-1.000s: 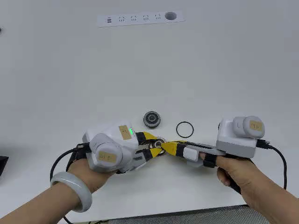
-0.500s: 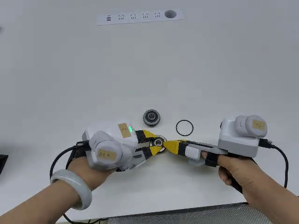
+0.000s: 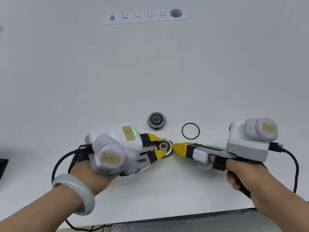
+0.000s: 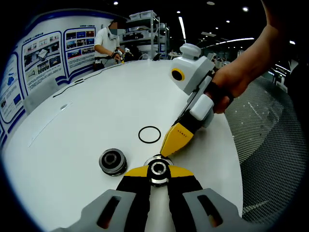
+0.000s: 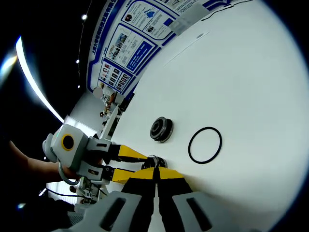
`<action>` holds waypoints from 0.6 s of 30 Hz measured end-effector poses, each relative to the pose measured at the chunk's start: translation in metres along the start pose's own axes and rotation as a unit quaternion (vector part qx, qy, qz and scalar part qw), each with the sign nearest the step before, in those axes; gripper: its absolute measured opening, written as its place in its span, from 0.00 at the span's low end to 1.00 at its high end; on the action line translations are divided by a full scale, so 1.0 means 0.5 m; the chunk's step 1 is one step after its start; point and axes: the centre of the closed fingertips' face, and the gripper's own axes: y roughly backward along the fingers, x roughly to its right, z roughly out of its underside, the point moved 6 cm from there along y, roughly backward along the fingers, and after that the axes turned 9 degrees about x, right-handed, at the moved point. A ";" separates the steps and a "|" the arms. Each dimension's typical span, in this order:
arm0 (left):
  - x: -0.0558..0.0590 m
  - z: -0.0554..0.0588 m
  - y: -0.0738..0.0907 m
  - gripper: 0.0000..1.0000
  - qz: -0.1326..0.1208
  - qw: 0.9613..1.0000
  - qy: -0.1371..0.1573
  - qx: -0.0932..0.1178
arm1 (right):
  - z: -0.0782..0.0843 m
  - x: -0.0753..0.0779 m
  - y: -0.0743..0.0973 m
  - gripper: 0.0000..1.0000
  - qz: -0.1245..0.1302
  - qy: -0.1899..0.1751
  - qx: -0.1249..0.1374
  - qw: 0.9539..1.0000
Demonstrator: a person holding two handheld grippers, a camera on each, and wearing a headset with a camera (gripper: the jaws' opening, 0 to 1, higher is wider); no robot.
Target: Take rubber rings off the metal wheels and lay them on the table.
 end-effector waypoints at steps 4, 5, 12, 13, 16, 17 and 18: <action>0.000 0.000 0.000 0.13 0.000 1.000 0.001 -0.001 | -0.001 -0.002 0.000 0.02 0.000 -0.004 0.001 1.000; 0.000 -0.001 0.000 0.13 0.000 1.000 0.001 -0.001 | -0.001 -0.003 0.000 0.02 -0.001 -0.005 0.001 1.000; -0.001 0.001 0.000 0.13 -0.001 1.000 0.002 -0.002 | -0.003 -0.009 -0.003 0.02 -0.003 -0.009 -0.001 1.000; -0.001 0.001 0.000 0.13 -0.001 1.000 0.002 -0.002 | -0.003 -0.010 -0.003 0.02 -0.003 -0.009 -0.001 1.000; -0.001 0.000 0.000 0.13 -0.001 1.000 0.002 -0.002 | -0.003 -0.011 -0.004 0.02 -0.004 -0.009 -0.002 1.000; -0.001 0.000 0.000 0.13 -0.001 1.000 0.002 -0.002 | -0.003 -0.012 -0.004 0.02 -0.004 -0.009 -0.002 1.000; -0.001 0.001 0.000 0.13 -0.001 1.000 0.002 -0.002 | -0.003 -0.012 -0.004 0.02 -0.005 -0.010 -0.002 1.000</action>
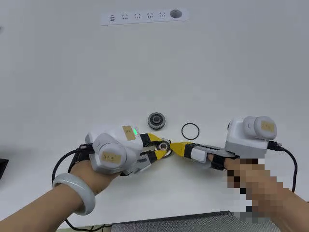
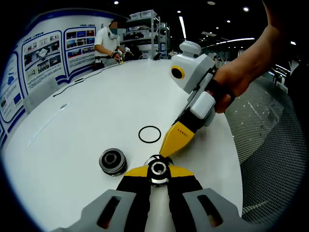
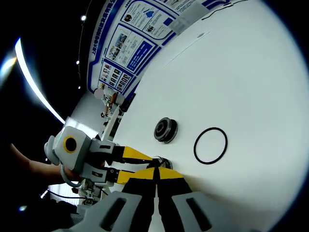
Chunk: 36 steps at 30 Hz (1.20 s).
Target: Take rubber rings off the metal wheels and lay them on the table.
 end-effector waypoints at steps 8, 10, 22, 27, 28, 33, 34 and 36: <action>0.001 -0.001 0.000 0.13 0.000 1.000 0.000 0.000 | 0.000 -0.003 -0.001 0.02 -0.002 -0.001 -0.001 1.000; 0.001 -0.001 0.000 0.13 0.000 1.000 0.000 0.000 | -0.001 -0.005 -0.002 0.02 -0.002 -0.001 -0.001 1.000; 0.002 -0.003 0.001 0.13 0.000 1.000 -0.001 0.000 | 0.000 -0.009 -0.004 0.02 -0.006 0.000 -0.002 1.000; 0.002 -0.004 0.001 0.13 0.001 1.000 -0.002 0.000 | -0.001 -0.015 -0.006 0.02 -0.011 -0.003 -0.001 1.000; 0.002 -0.005 0.001 0.13 0.002 1.000 -0.002 0.000 | -0.001 -0.016 -0.006 0.02 -0.013 -0.004 -0.001 1.000; 0.003 -0.006 0.000 0.13 0.001 1.000 -0.002 -0.001 | -0.015 -0.040 -0.013 0.02 -0.038 -0.019 0.019 0.999; 0.003 -0.006 0.000 0.13 0.001 1.000 -0.001 -0.001 | -0.015 -0.039 -0.014 0.02 -0.032 -0.002 0.009 0.999; 0.003 -0.007 0.000 0.13 0.001 1.000 -0.001 -0.001 | -0.013 -0.043 -0.018 0.02 -0.036 -0.001 0.006 0.999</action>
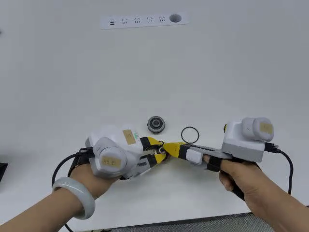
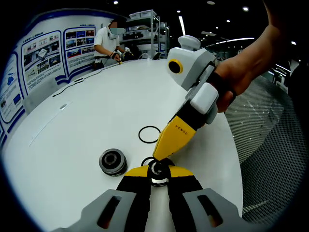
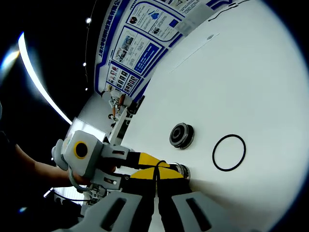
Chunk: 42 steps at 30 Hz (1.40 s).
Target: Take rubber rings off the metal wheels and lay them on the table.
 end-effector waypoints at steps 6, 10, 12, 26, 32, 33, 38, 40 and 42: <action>0.001 0.000 0.000 0.13 -0.001 1.000 0.000 -0.001 | -0.001 0.007 0.006 0.02 0.006 -0.004 0.003 1.000; 0.002 -0.001 0.000 0.13 0.000 1.000 -0.001 0.000 | -0.002 0.011 0.007 0.02 0.011 -0.003 0.004 1.000; 0.002 -0.001 0.000 0.13 -0.001 1.000 -0.002 0.001 | -0.002 0.013 0.008 0.02 0.013 -0.004 0.004 1.000; -0.004 -0.013 0.017 0.18 -0.006 1.000 0.009 0.029 | 0.001 0.023 0.012 0.02 0.024 -0.004 0.004 1.000; -0.009 -0.006 0.027 0.28 -0.016 0.999 0.009 0.027 | 0.001 0.022 0.012 0.02 0.023 -0.004 0.003 1.000; -0.011 -0.002 0.029 0.28 -0.018 0.999 0.011 0.025 | 0.001 0.021 0.011 0.02 0.022 -0.005 0.003 1.000; -0.016 0.004 0.036 0.35 -0.025 0.999 0.014 0.023 | 0.000 0.015 0.011 0.02 0.017 -0.006 0.004 1.000; -0.016 0.005 0.037 0.37 -0.027 0.999 0.014 0.023 | -0.001 0.012 0.012 0.02 0.016 -0.005 0.005 1.000; -0.016 0.005 0.038 0.38 -0.027 0.999 0.016 0.025 | -0.001 0.011 0.011 0.02 0.015 -0.007 0.006 1.000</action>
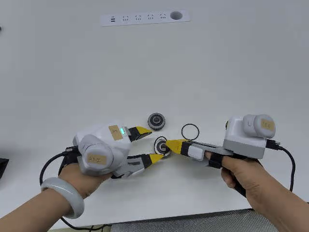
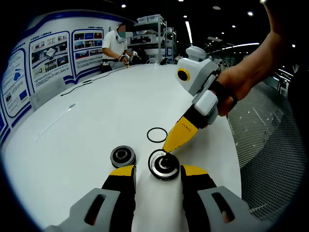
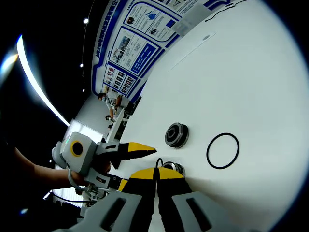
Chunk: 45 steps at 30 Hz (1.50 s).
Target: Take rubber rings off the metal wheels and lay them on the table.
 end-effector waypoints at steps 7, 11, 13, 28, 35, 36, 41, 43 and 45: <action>-0.003 0.009 0.006 0.45 -0.005 1.000 0.000 -0.004 | -0.001 -0.005 0.004 0.02 -0.004 -0.001 0.002 1.000; -0.005 0.013 0.010 0.47 -0.009 1.000 0.003 -0.006 | -0.003 -0.006 0.008 0.02 -0.005 -0.002 0.006 1.000; -0.006 0.015 0.012 0.48 -0.012 1.000 0.004 -0.007 | -0.003 -0.007 0.010 0.02 -0.005 -0.003 0.007 1.000; -0.017 0.029 0.029 0.54 -0.029 0.999 0.014 -0.012 | -0.036 0.013 0.041 0.02 0.014 -0.011 0.041 0.999; -0.021 0.033 0.033 0.54 -0.035 0.999 0.020 -0.012 | -0.061 0.037 0.057 0.02 0.031 -0.015 0.063 0.997; -0.021 0.033 0.034 0.54 -0.036 0.999 0.021 -0.012 | -0.064 0.041 0.059 0.02 0.035 -0.016 0.066 0.997; -0.022 0.033 0.036 0.54 -0.038 0.999 0.024 -0.012 | -0.071 0.060 0.067 0.02 0.048 -0.020 0.073 0.996; -0.022 0.034 0.036 0.54 -0.039 0.999 0.027 -0.012 | -0.072 0.066 0.069 0.02 0.053 -0.022 0.074 0.996; -0.023 0.036 0.037 0.53 -0.040 0.999 0.027 -0.014 | -0.072 0.074 0.071 0.02 0.060 -0.024 0.077 0.995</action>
